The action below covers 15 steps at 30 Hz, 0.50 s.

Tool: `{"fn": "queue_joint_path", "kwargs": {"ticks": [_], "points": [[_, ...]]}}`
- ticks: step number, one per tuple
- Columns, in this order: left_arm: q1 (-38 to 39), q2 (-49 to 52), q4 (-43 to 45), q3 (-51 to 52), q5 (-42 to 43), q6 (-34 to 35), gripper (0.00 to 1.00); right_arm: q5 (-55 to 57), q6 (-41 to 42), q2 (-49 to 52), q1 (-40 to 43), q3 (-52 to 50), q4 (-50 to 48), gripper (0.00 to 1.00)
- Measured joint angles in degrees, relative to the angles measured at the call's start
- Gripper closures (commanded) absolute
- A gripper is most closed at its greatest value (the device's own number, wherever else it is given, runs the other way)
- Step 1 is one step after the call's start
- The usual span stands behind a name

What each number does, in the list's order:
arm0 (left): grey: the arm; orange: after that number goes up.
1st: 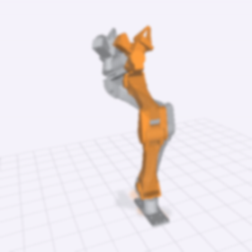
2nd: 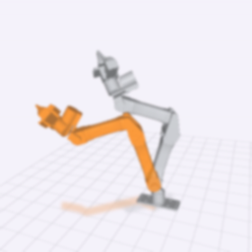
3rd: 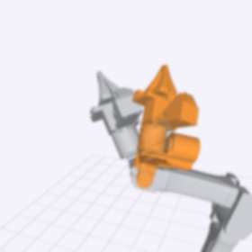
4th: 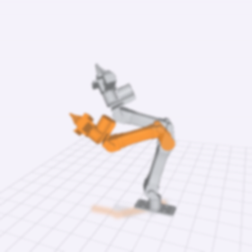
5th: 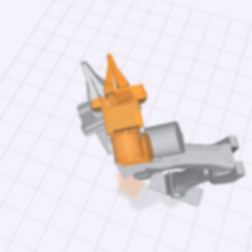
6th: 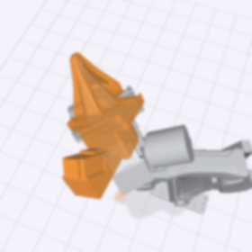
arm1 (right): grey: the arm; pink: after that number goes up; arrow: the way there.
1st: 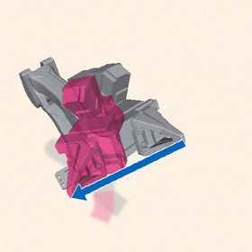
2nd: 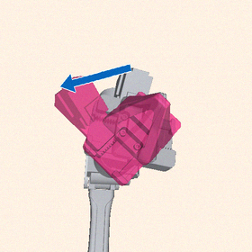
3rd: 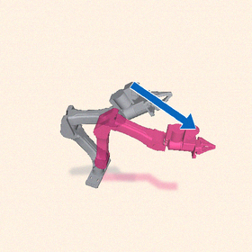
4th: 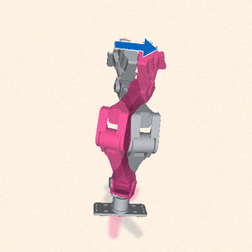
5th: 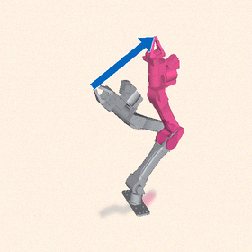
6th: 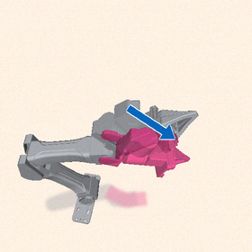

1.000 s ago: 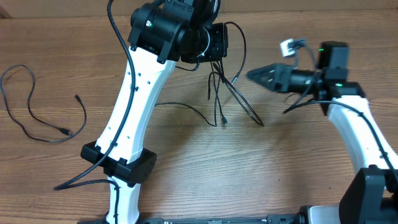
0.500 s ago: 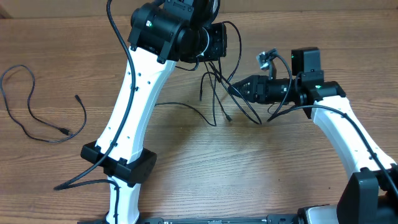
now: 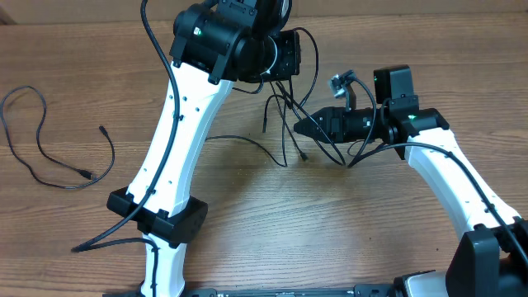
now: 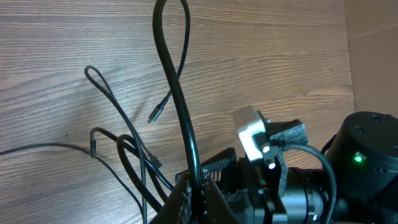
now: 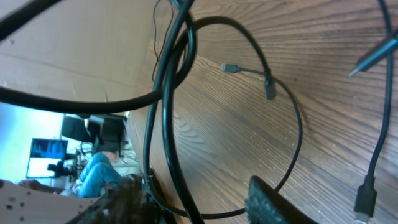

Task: Untangle cables

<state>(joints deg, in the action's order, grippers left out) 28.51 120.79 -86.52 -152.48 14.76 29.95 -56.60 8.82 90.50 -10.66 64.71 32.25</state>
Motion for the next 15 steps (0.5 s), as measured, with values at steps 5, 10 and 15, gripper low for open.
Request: {"fn": "queue_joint_path", "kwargs": {"ticks": [5, 10, 15], "points": [[0.0, 0.0, 0.2, 0.0, 0.0, 0.0, 0.96, 1.3, -0.7, 0.0, -1.4, 0.0, 0.0, 0.94], [0.0, 0.0, 0.2, 0.0, 0.0, 0.0, 0.96, 2.0, -1.4, 0.0, -2.0, 0.0, 0.0, 0.96], [0.0, 0.0, 0.2, 0.0, 0.0, 0.0, 0.96, 2.6, -1.3, 0.0, -1.9, 0.0, -0.2, 0.96]]}}
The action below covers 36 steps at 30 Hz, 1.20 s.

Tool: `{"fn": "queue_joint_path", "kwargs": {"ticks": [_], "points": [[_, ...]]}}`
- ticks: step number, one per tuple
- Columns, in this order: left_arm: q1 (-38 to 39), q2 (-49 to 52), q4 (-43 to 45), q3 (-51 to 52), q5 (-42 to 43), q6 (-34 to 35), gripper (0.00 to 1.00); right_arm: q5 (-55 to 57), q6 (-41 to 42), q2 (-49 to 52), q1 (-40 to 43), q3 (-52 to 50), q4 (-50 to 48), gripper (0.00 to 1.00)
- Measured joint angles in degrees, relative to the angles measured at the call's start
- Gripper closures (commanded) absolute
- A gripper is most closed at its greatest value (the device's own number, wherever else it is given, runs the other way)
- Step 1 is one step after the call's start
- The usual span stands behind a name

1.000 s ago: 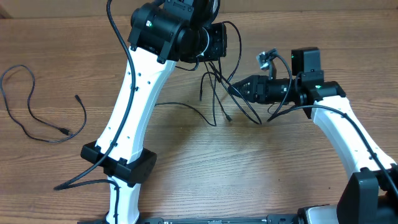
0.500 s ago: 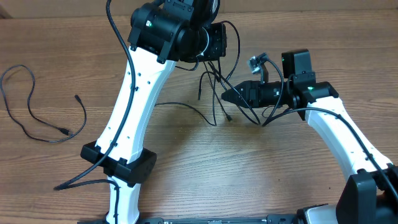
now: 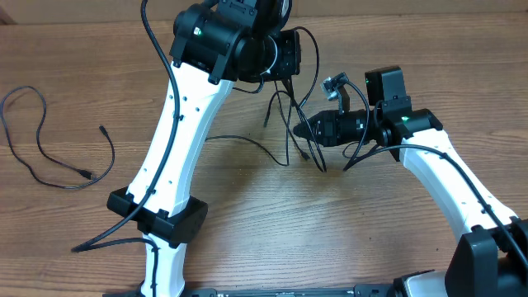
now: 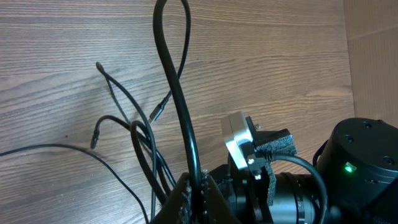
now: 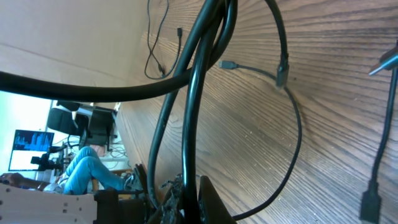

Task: Untangle cables

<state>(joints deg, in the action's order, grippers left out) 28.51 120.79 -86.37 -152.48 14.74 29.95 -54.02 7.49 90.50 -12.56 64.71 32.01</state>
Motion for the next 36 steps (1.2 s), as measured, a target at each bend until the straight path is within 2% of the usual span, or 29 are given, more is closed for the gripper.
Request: {"fn": "queue_joint_path", "kwargs": {"ticks": [7, 12, 20, 26, 30, 31, 34, 35, 36], "points": [[0.0, 0.0, -1.2, 0.0, -2.0, 0.0, 0.96, -2.1, 3.4, 0.0, 2.5, 0.3, -0.5, 0.96], [0.0, 0.0, -1.9, 0.0, -3.5, 0.0, 0.96, -5.7, 4.9, -0.5, 3.3, 4.1, -0.7, 0.96], [0.0, 0.0, -2.2, 0.0, -4.9, 0.0, 0.96, -7.8, 6.4, -7.7, 3.3, 10.5, -3.1, 0.96], [0.0, 0.0, -3.2, 0.0, -5.1, 0.0, 0.96, -8.1, 8.9, -11.8, 4.0, 11.3, -8.7, 0.96], [0.0, 0.0, -4.3, 0.0, -5.4, 0.0, 0.96, -6.9, 9.9, -12.5, 6.7, 11.4, -8.4, 0.96], [0.0, 0.0, -4.4, 0.0, -5.4, 0.0, 0.96, -6.3, 10.1, -12.5, 7.3, 11.4, -7.8, 0.86], [0.0, 0.0, -4.5, 0.0, -5.6, 0.0, 0.96, -3.7, 10.7, -12.5, 9.5, 11.4, -3.6, 0.25], [0.0, 0.0, -4.5, 0.0, -5.6, 0.0, 0.96, -2.3, 10.6, -12.5, 10.2, 11.4, -2.1, 0.13], [0.0, 0.0, -4.4, 0.0, -5.6, 0.0, 0.96, -1.4, 10.7, -12.5, 10.7, 11.4, -0.8, 0.05]]}}
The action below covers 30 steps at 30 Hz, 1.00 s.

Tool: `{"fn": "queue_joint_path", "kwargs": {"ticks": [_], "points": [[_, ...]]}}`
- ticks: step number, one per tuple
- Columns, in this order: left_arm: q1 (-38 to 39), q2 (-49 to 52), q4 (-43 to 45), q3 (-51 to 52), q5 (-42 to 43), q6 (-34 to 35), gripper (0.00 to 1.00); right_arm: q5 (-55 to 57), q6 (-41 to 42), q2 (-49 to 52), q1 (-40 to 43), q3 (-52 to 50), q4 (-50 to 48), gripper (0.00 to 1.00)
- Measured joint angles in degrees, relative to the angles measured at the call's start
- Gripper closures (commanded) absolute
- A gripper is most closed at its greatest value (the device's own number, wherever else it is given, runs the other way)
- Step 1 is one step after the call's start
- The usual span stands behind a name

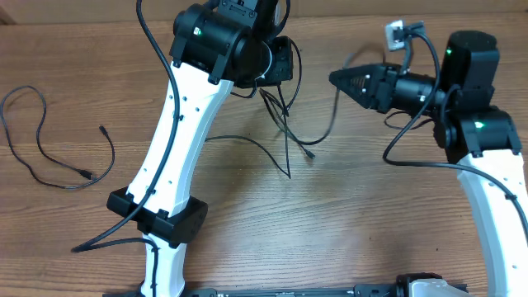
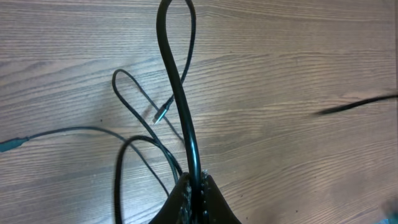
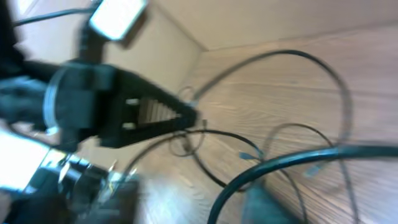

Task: Untangle cables

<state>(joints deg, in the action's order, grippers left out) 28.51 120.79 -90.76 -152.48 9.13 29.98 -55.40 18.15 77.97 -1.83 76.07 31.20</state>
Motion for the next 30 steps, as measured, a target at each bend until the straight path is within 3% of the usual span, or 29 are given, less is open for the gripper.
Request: {"fn": "queue_joint_path", "kwargs": {"ticks": [2, 13, 22, 30], "points": [[0.0, 0.0, 0.3, 0.0, 0.0, 0.0, 0.96, 1.9, -0.1, 0.0, 0.8, 0.0, 2.4, 0.00], [0.0, 0.0, 8.0, 0.0, 3.8, 1.4, 0.96, 8.9, -1.4, 0.0, 1.5, 0.0, 8.9, 0.00], [-2.2, 0.0, 20.8, -3.3, 18.9, 4.9, 0.96, 23.3, -1.7, 0.0, 1.5, 0.0, 15.5, 0.00], [-10.4, 0.0, 32.9, -13.2, 30.4, 15.2, 0.96, 33.2, -1.9, 0.0, 1.5, 0.0, 17.5, 0.00]]}}
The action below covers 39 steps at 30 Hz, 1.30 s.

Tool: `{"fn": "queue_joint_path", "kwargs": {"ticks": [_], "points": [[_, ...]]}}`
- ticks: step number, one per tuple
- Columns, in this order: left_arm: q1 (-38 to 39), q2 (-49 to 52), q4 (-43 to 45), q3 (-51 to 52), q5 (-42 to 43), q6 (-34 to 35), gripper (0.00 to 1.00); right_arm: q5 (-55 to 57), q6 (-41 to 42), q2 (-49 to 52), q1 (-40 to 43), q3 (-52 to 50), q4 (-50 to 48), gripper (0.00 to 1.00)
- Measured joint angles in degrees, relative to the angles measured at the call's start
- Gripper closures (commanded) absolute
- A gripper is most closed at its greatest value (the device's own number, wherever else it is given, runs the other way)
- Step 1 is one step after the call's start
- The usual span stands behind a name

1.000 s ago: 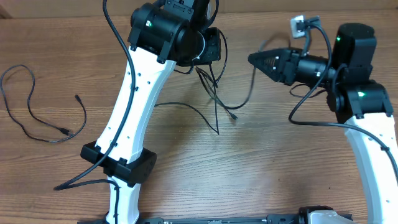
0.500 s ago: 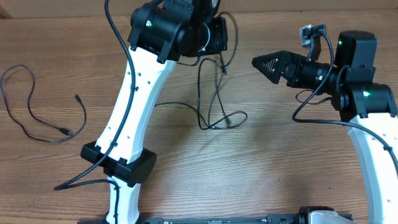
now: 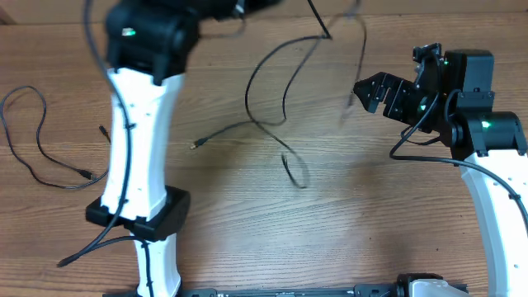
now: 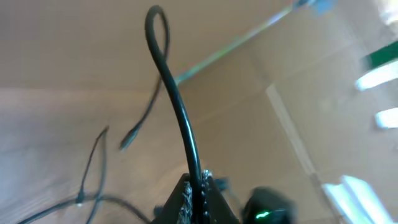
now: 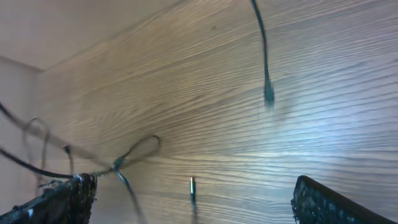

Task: Untangle cables
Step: 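Carry the held black cable with the left gripper to the far left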

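Observation:
A tangle of thin black cables (image 3: 285,107) hangs from the top edge of the overhead view, its low loop (image 3: 295,172) and one plug end (image 3: 195,145) down at the wooden table. My left gripper (image 4: 198,186) is shut on a thicker black cable (image 4: 177,118) that rises from the jaws into a loop; in the overhead view the gripper is blurred at the top edge. At the right, my right gripper (image 5: 196,200) stands wide open with nothing between its fingers (image 5: 323,202). A loose cable end (image 5: 268,93) hangs in front of it.
A separate thin black cable (image 3: 41,140) lies curled on the table at the far left. The left arm's white column (image 3: 136,124) stands left of centre, the right arm (image 3: 487,165) along the right side. Cardboard walls bound the table's far side.
My right gripper was shut on a cable and held up at the right; now it is open and holds nothing. The left arm has swung up and left, and the tangle hangs stretched out.
My left gripper held the tangle above the table throughout. The right gripper stood open by the hanging cables, then was shut on them, then was up and to the right with one strand. Now it has let go, and the tangle hangs wider.

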<state>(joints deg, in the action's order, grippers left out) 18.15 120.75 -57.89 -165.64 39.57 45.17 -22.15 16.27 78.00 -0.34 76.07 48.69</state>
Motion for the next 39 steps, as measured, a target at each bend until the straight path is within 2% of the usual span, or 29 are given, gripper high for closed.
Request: {"fn": "queue_joint_path", "kwargs": {"ticks": [7, 19, 29, 35, 39], "points": [[-6.7, -0.7, 15.4, -6.5, 4.6, 13.5, 0.96, 2.1, -0.7, 0.9, 0.0, 0.0, 0.2, 0.00], [-14.9, -2.5, 27.3, -7.8, 8.0, 28.7, 0.96, 2.7, -1.1, 7.2, 0.0, 0.0, 1.1, 0.00], [-23.5, -2.5, 54.2, -7.8, 8.9, 47.6, 0.96, 2.8, -1.3, 7.7, 0.0, 0.0, 1.0, 0.00], [-28.7, -2.5, 58.2, -7.8, 8.5, 56.5, 0.96, 2.9, -1.3, 7.7, 0.0, 0.0, 1.0, 0.00], [-31.0, -2.5, 57.4, -7.8, 9.6, 56.9, 0.96, 2.9, -1.3, 7.7, 0.0, 0.0, 0.8, 0.00]]}}
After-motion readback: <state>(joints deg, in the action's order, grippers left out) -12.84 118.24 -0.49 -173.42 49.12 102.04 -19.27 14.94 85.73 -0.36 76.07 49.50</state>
